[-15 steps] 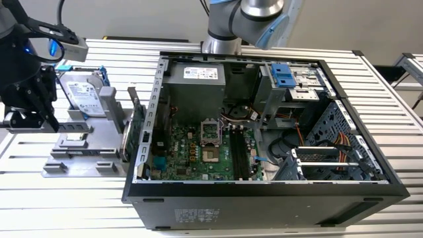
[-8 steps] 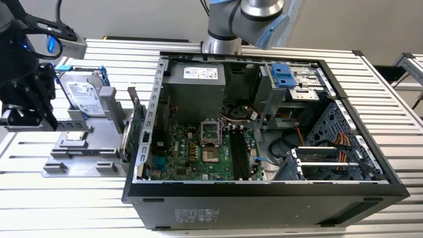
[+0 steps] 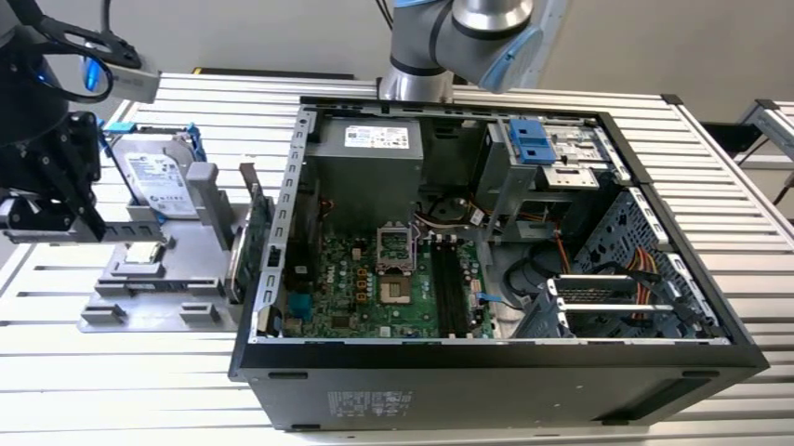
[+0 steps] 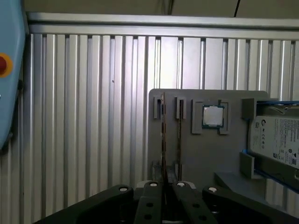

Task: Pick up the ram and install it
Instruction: 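Pick up the ram and move it above insertion slot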

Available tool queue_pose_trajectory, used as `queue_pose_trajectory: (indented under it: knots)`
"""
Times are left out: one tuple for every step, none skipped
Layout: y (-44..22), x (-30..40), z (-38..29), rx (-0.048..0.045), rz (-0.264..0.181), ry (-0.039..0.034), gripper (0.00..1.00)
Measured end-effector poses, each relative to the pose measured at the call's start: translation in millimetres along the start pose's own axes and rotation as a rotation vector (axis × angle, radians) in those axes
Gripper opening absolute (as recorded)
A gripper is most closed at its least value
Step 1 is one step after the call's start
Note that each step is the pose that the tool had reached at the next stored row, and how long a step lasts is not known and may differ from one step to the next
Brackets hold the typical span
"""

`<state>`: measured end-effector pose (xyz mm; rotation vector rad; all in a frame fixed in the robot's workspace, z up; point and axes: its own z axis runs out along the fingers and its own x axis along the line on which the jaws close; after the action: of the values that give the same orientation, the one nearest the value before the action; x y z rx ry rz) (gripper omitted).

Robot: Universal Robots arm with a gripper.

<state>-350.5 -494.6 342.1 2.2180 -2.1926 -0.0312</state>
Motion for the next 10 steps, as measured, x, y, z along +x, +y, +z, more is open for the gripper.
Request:
queue_pose_trajectory:
  knots:
    - [0.0,0.0,-0.9,-0.0001,0.0,0.0,0.0]
    - [0.0,0.0,-1.8,0.0,0.0,0.0,0.0]
    - [0.1,0.0,-2.8,0.0,0.0,-0.0001,0.0]
    - [0.1,0.0,-3.7,0.0001,0.0,0.0,0.0]
    - [0.2,0.0,-5.7,0.0,0.0,0.0,0.0]
    - [0.2,0.0,-6.6,0.0,0.0,0.0,0.0]
    - [0.2,0.0,-7.5,0.0001,0.0,-0.0001,0.0]
    - [0.2,0.0,-8.4,0.0,0.0,0.0,0.0]
    - [0.3,0.0,-9.4,0.0,0.0,0.0,0.0]
    - [0.3,0.0,-10.2,0.0001,0.0,-0.0001,0.0]
